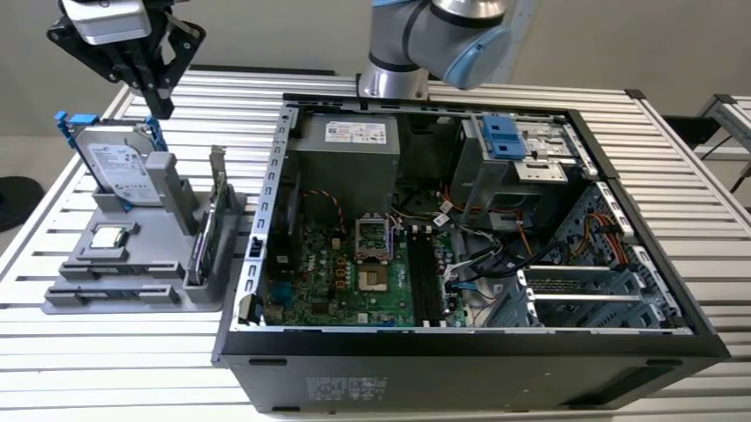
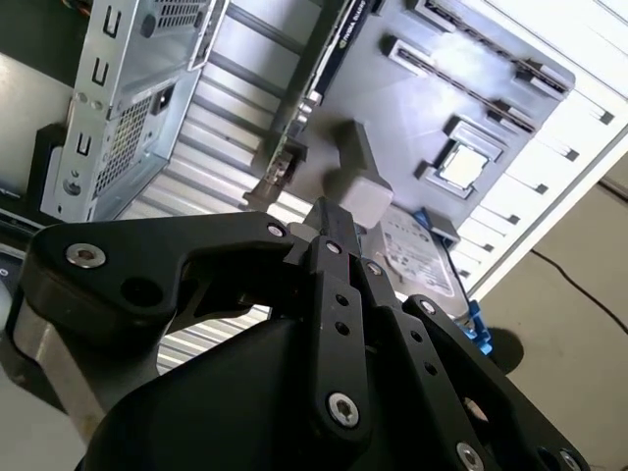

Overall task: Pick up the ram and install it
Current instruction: 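Reach for the ram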

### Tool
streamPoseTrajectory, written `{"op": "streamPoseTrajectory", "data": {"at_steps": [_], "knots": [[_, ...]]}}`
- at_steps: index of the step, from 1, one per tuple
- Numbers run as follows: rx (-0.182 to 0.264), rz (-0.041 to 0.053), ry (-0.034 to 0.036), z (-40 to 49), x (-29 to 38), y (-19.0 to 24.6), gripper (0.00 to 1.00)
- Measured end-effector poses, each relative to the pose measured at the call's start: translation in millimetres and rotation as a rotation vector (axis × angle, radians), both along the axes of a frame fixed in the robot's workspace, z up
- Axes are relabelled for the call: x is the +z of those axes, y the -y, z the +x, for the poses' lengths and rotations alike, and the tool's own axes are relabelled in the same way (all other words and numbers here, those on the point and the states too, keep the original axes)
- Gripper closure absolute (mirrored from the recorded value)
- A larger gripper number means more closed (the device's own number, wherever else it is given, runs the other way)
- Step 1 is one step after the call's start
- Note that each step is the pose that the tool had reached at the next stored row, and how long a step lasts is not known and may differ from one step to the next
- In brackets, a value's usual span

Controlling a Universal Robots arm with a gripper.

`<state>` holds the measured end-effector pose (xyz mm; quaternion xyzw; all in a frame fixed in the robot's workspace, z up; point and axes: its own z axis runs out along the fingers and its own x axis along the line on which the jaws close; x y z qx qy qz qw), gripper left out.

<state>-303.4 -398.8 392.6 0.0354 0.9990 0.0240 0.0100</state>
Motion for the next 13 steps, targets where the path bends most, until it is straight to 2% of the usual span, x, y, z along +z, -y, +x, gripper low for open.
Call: {"op": "streamPoseTrajectory", "data": {"at_steps": [13], "knots": [[0.0,0.0,0.0,-20.5,0.0,0.0,1.0]]}}
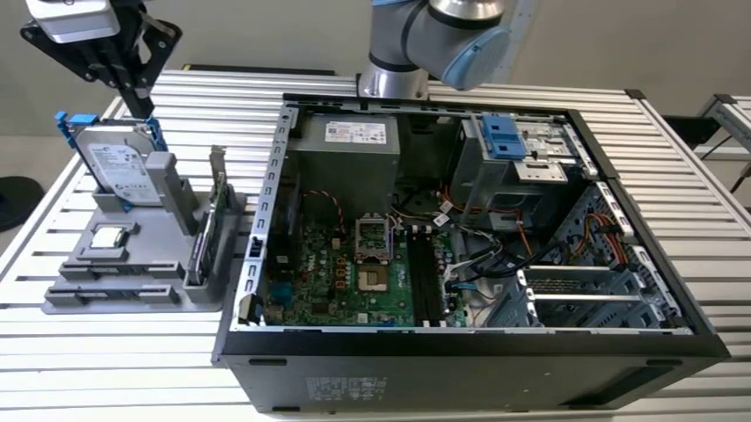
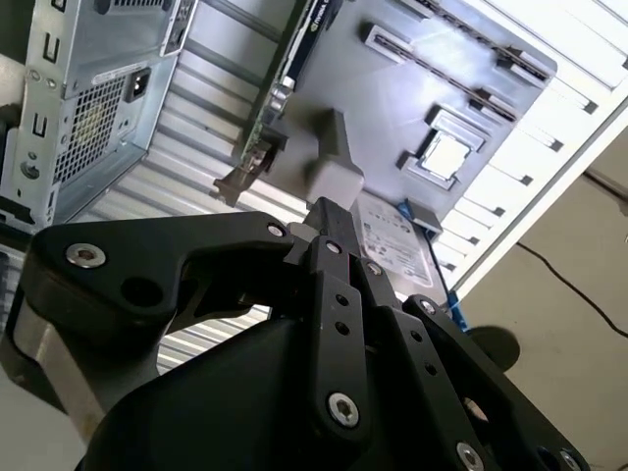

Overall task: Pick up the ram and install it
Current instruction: 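Reach for the ram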

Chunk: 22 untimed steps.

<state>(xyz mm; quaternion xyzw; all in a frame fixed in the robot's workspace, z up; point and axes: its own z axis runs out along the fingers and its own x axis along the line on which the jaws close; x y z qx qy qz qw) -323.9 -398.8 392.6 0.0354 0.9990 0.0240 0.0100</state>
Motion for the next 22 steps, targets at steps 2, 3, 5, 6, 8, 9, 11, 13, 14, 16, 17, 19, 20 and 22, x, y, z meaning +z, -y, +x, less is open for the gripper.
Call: {"op": "streamPoseTrajectory", "data": {"at_steps": [2,3,5,6,8,9,11,13,14,16,17,19,20,22], "knots": [[0.0,0.0,-0.0001,-3.1,0.0,0.0,1.0],[0.0,0.0,0.0,-4.7,0.0,0.0,1.0],[0.0,0.0,-0.0001,-7.9,0.0,0.0,1.0],[0.0,0.0,-0.0001,-9.5,0.0,0.0,1.0],[0.0,0.0,-0.0001,-12.9,0.0,0.0,1.0],[0.0,0.0,0.0,-14.5,0.0,0.0,1.0],[0.0,0.0,-0.0001,-17.7,0.0,0.0,1.0],[0.0,0.0,0.0,-20.9,0.0,0.0,1.0],[0.0,0.0,-0.0001,-22.3,0.0,0.1,1.0],[0.0,0.0,0.0,-25.4,0.0,0.1,1.0],[0.0,0.0,0.0,-27.0,0.0,0.1,1.0],[0.0,0.0,0.0,-30.1,0.0,0.1,1.0],[0.0,0.0,-0.0001,-31.6,0.0,0.1,1.0],[0.0,0.0,-0.0001,-34.8,0.0,0.2,1.0]]}}
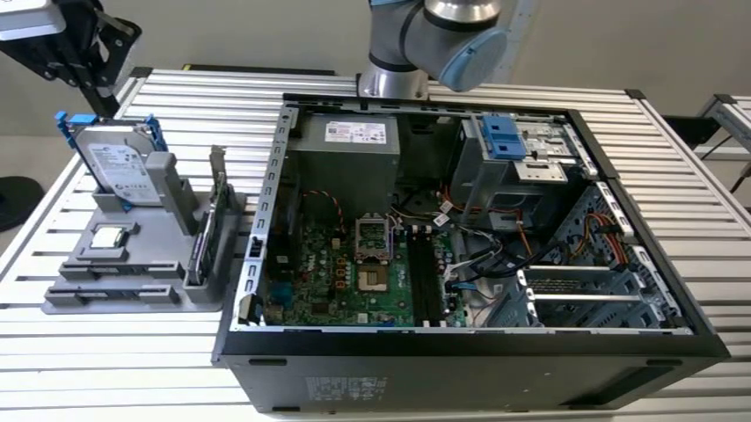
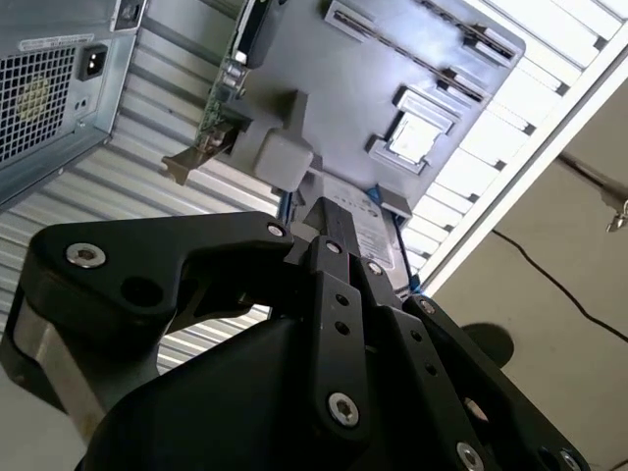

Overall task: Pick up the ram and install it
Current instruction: 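Reach for the ram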

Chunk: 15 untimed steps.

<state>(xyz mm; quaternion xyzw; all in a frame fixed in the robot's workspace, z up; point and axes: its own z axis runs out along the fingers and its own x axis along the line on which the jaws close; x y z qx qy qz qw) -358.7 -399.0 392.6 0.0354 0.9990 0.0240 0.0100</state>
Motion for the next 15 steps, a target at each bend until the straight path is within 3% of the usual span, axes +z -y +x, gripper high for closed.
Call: {"op": "streamPoseTrajectory", "data": {"at_steps": [15], "knots": [[0.0,0.0,0.0,-21.7,0.0,0.5,1.0]]}}
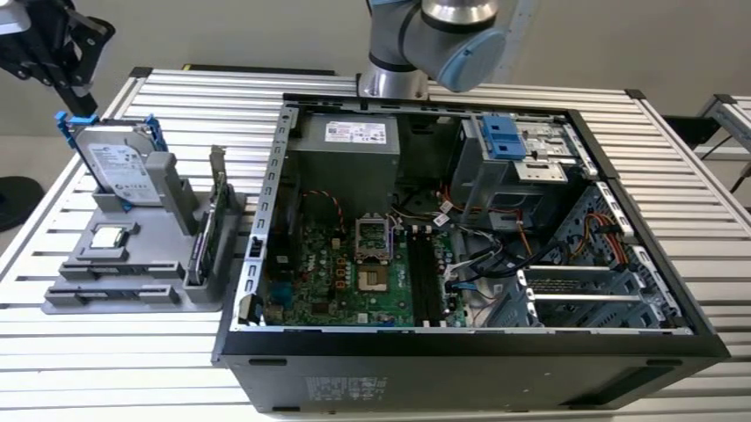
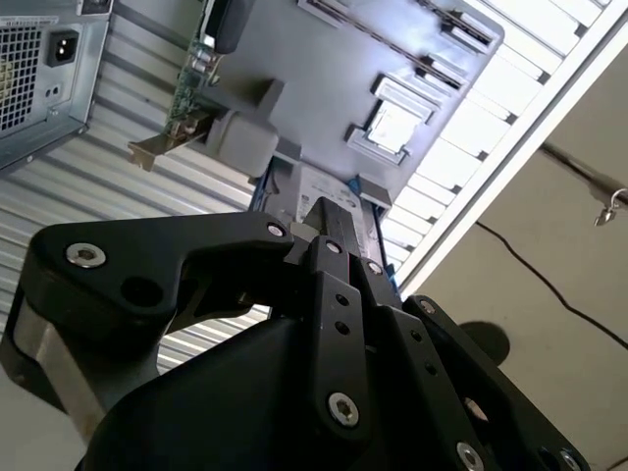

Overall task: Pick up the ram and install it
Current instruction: 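Reach for the ram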

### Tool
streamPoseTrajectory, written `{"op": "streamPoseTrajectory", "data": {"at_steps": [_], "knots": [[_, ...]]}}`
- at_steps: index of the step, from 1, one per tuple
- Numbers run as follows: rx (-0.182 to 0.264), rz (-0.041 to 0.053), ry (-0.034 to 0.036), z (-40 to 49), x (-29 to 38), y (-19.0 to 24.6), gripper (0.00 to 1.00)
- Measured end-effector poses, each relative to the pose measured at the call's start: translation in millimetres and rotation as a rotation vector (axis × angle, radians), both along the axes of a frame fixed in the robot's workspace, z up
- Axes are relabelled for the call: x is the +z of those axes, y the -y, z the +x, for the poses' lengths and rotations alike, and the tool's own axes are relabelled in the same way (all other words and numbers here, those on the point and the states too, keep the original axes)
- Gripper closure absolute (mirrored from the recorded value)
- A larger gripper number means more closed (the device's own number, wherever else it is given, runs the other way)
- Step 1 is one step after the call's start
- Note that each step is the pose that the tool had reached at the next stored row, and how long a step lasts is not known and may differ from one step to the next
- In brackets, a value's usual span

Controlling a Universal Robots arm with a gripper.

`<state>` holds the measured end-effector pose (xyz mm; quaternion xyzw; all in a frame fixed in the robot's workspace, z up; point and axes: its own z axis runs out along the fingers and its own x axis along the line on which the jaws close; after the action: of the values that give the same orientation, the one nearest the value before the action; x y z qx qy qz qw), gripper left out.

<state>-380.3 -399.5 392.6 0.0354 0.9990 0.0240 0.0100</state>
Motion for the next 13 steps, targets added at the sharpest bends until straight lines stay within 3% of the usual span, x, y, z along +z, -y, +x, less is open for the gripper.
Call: {"op": "streamPoseTrajectory", "data": {"at_steps": [7,13], "knots": [[0.0,0.0,0.0001,-8.8,0.0,0.2,1.0],[0.0,0.0,0.0,-9.9,0.0,0.4,1.0]]}}
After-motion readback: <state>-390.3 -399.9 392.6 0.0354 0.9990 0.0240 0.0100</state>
